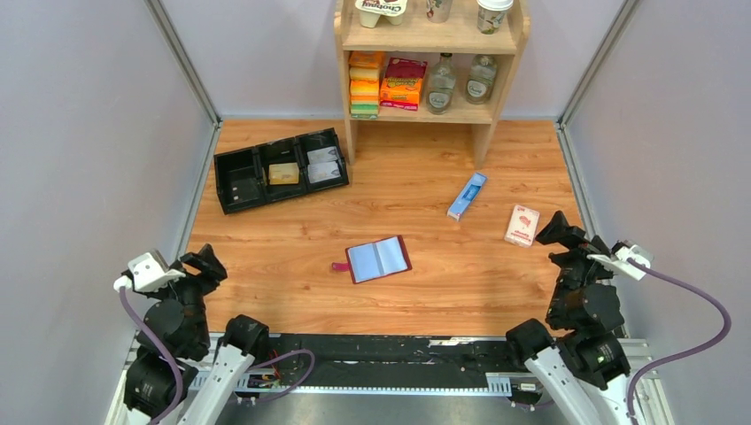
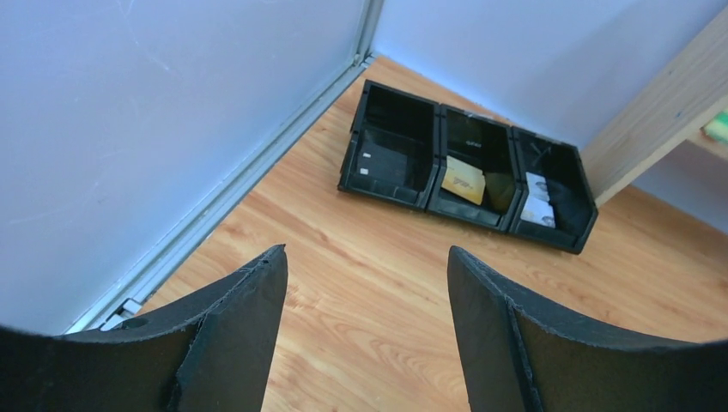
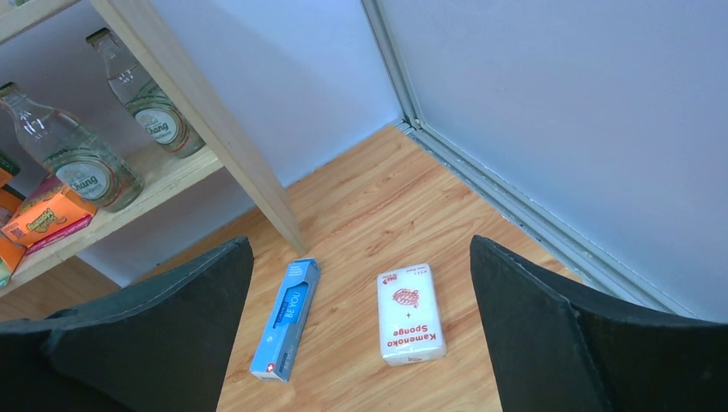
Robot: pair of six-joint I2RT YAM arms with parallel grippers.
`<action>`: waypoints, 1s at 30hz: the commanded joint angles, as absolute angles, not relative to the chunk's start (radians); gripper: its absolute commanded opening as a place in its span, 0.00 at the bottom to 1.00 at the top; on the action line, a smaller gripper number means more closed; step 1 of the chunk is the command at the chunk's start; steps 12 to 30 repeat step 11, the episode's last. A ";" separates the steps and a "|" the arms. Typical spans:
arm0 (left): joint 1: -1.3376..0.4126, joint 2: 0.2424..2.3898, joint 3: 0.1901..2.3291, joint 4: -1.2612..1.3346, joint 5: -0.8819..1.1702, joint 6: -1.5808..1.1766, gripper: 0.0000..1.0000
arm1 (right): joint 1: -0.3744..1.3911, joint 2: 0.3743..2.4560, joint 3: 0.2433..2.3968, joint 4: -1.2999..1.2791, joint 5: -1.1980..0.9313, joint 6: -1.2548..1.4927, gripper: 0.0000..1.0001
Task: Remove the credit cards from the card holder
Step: Reset both arms
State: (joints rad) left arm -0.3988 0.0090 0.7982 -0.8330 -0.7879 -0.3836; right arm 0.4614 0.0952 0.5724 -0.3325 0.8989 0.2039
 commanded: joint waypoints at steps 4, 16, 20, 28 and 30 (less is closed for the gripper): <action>-0.396 -0.026 0.775 -0.824 -0.836 -0.334 0.76 | 0.462 0.100 0.499 -0.192 0.936 0.192 1.00; -0.397 -0.034 0.765 -0.813 -0.837 -0.324 0.76 | 0.463 0.167 0.498 -0.187 0.945 0.213 1.00; -0.397 -0.034 0.765 -0.813 -0.837 -0.324 0.76 | 0.463 0.167 0.498 -0.187 0.945 0.213 1.00; -0.397 -0.034 0.765 -0.813 -0.837 -0.324 0.76 | 0.463 0.167 0.498 -0.187 0.945 0.213 1.00; -0.397 -0.034 0.765 -0.813 -0.837 -0.324 0.76 | 0.463 0.167 0.498 -0.187 0.945 0.213 1.00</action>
